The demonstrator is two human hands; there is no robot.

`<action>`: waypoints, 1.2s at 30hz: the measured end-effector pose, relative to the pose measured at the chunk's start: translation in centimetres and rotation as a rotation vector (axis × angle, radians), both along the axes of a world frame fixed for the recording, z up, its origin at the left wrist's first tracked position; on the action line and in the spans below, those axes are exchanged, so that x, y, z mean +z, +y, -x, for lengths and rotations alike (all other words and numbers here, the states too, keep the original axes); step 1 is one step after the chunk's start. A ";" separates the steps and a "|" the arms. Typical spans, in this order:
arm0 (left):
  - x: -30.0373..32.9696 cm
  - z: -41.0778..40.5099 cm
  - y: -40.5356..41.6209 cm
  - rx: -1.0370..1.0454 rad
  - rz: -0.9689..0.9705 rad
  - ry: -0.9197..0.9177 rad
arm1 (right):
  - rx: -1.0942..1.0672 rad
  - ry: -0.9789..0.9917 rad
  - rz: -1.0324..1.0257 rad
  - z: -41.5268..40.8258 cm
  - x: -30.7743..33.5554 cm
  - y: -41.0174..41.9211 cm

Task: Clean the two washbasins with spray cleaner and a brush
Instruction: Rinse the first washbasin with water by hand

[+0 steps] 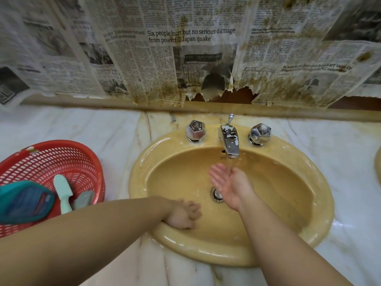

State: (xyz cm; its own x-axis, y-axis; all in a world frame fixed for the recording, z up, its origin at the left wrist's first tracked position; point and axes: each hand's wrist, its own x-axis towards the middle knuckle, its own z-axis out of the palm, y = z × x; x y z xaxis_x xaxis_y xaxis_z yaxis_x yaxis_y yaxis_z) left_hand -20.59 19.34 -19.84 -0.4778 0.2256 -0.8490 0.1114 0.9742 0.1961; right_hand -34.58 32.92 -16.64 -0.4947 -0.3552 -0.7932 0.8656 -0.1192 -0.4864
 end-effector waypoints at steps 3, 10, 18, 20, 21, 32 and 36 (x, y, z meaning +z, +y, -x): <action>0.7 0.2 -2.3 -0.055 0.295 0.247 | 0.263 0.029 0.003 -0.7 0.4 0.0; 0.4 -0.4 0.5 0.191 -0.097 -0.084 | 0.288 0.034 0.033 -0.4 -0.6 1.0; 2.1 0.2 2.7 0.230 -0.015 0.076 | 0.262 0.152 -0.041 1.8 -1.0 2.0; 3.6 0.5 6.2 0.121 -0.311 -0.113 | 0.521 0.134 -0.025 1.2 -0.5 2.1; 3.3 0.7 6.1 0.146 -0.278 -0.122 | 0.573 0.165 -0.059 1.1 -0.3 2.2; 1.2 1.7 8.0 0.182 -0.350 -0.094 | 0.878 0.224 -0.165 2.1 0.1 2.4; -0.6 0.3 5.2 0.531 0.295 0.029 | 0.479 0.303 -0.160 4.4 -0.3 2.0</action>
State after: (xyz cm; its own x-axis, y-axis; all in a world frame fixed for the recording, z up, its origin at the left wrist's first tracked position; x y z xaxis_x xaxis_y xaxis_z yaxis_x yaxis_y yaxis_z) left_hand -20.94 24.57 -20.44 -0.4845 -0.2928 -0.8243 -0.4038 0.9108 -0.0861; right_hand -38.95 34.95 -16.93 -0.5216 -0.4827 -0.7035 0.6242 0.3462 -0.7003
